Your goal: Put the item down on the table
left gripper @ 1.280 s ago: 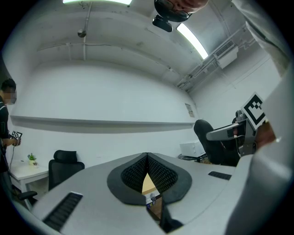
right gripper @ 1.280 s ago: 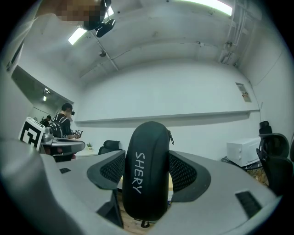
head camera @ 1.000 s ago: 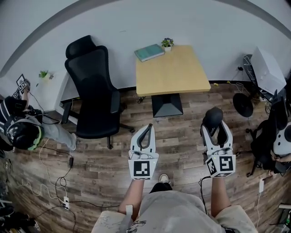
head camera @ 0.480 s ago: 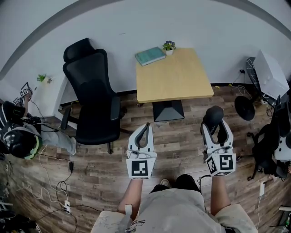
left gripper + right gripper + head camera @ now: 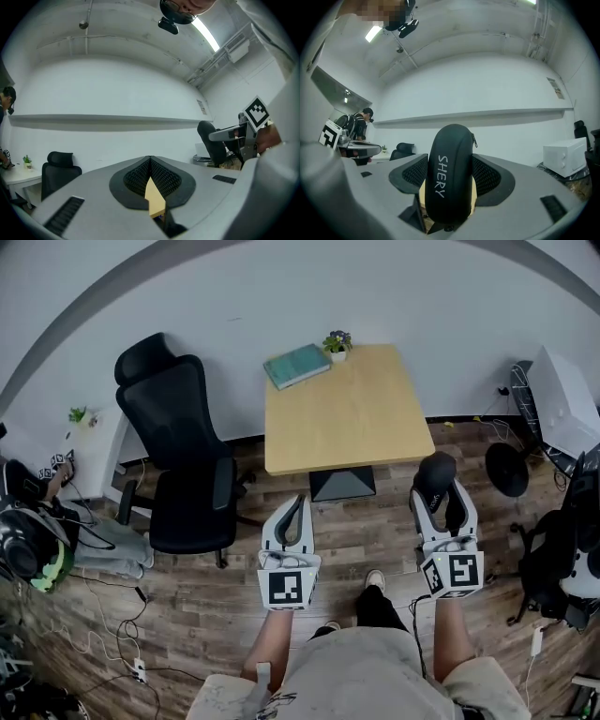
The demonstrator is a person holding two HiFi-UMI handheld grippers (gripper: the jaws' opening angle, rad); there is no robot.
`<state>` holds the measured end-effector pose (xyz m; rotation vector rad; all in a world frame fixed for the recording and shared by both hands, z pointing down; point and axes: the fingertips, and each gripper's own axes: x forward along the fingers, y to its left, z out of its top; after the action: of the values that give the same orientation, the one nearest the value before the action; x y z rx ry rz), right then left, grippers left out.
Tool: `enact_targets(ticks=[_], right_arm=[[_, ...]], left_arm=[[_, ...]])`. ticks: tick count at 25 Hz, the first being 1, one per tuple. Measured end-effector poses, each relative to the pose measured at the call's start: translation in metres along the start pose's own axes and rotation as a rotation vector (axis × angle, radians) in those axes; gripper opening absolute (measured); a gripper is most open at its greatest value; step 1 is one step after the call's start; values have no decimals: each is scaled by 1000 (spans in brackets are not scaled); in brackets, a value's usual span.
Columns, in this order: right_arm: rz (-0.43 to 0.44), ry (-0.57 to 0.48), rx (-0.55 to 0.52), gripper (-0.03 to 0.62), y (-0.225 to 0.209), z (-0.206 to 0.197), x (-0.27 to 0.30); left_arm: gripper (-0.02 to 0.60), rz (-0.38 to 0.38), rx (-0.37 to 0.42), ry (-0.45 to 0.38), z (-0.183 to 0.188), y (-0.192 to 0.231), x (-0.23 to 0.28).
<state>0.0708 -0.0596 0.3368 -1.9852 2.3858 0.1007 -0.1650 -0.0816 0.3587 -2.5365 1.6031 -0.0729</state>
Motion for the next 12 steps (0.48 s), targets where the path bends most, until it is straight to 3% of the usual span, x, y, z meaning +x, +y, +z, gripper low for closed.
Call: enact_targets(ticks=[12], right_arm=[[2,10,51,307,-99,-14,64]], left_arm=[[6,3,24,2,11,-40,109]])
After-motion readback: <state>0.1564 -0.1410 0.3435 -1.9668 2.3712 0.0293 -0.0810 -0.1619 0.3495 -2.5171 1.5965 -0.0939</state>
